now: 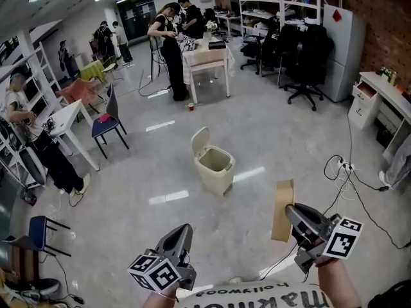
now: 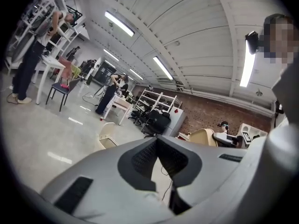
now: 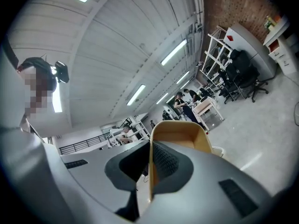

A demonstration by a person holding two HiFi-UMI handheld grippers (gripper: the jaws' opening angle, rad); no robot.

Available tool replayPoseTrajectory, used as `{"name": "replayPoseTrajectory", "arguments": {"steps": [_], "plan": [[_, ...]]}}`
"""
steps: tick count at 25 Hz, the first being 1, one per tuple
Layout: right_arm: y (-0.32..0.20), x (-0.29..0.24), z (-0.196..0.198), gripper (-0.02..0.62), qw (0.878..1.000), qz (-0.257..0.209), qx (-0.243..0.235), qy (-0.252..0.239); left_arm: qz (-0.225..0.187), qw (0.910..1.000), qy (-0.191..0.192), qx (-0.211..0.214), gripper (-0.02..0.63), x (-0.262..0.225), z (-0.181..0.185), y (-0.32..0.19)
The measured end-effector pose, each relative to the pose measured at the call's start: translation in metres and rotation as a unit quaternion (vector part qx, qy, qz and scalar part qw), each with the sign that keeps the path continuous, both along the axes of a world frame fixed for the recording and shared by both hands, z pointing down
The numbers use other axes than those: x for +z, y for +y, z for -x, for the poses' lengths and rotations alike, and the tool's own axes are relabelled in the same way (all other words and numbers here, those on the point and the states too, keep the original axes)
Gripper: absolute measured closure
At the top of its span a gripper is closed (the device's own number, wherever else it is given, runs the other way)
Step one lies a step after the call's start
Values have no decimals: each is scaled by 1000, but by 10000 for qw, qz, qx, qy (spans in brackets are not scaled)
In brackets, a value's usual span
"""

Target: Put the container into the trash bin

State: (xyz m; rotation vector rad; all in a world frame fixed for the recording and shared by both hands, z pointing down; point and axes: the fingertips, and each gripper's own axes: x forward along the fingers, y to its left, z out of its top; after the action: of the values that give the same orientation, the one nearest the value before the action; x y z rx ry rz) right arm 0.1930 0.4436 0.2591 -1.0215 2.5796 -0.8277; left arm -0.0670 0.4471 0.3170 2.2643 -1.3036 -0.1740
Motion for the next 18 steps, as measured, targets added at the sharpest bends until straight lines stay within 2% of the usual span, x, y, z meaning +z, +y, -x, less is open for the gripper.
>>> {"name": "replayPoseTrajectory", "arguments": {"steps": [4, 10, 14, 18], "plan": [[-23, 0, 8, 577, 10000, 40, -27, -20, 13, 9999, 47, -115, 601, 3, 15, -10], [-53, 3, 47, 577, 9994, 15, -358, -3, 110, 9988, 168, -456, 602, 9, 45, -14], [-64, 12, 73, 577, 9979, 186, -614, -127, 180, 9982, 110, -557, 603, 14, 58, -8], [-67, 16, 89, 577, 9966, 211, -798, 1, 235, 9969, 166, -731, 603, 16, 72, -9]]}}
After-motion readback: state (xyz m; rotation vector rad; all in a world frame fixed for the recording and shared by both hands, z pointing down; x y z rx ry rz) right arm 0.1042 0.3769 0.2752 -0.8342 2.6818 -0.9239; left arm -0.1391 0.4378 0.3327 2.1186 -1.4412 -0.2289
